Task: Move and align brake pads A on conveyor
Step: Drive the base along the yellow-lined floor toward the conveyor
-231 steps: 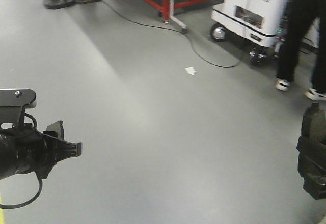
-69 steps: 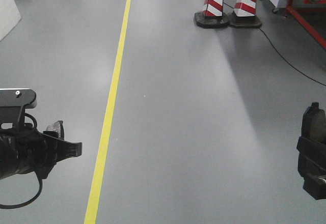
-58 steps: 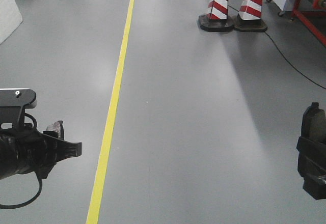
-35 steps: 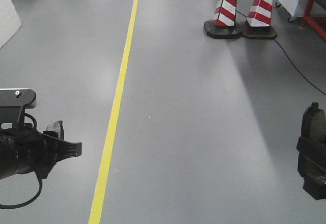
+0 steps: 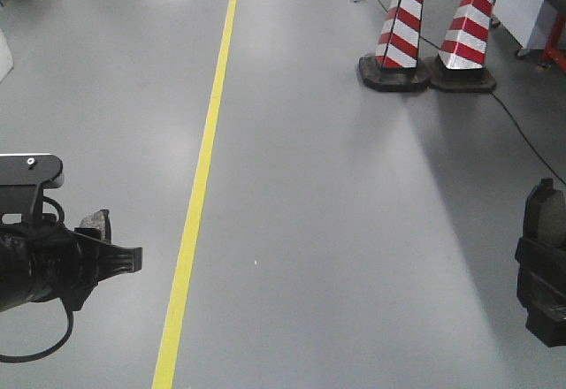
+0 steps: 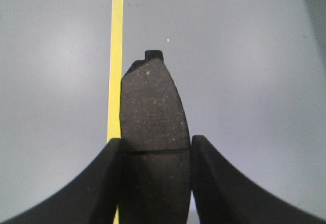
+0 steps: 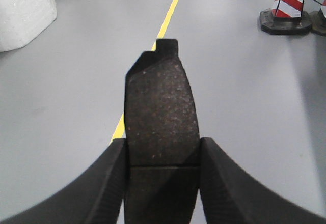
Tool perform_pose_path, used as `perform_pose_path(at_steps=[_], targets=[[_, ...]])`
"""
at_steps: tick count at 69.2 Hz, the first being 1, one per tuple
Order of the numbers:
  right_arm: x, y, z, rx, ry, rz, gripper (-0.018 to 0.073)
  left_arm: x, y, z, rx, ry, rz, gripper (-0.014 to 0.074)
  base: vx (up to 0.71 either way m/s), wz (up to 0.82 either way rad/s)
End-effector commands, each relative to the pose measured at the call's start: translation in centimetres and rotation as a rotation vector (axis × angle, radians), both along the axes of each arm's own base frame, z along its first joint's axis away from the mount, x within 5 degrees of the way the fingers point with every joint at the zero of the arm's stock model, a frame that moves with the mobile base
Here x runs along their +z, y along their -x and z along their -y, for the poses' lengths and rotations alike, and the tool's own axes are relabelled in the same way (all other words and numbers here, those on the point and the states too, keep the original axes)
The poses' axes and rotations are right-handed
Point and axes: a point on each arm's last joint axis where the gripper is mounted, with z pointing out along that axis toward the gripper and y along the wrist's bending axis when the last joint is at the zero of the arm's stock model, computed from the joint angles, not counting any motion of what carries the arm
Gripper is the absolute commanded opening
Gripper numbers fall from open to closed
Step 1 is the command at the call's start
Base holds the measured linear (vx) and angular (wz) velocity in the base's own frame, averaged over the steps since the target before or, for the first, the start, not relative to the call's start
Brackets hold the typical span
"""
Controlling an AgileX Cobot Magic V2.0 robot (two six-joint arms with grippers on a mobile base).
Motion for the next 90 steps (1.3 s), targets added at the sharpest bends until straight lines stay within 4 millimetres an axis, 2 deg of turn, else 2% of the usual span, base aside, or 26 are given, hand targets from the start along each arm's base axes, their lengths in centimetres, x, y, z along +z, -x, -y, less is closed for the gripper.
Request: perform_pose_path(at_steps=[1,90], targets=[[1.81,-0.22,-0.12,0.016,-0.012,0.121,0.0024,1.49,-0.22,0.14,-0.029,0.024,0.078,0.0167,0.59,-0.01],[1.81,-0.22,-0.12,0.016,-0.012,0.122,0.0024,1.50,-0.22,0.15,-0.029,0.025,0.079,0.0167,0.58,0.07]])
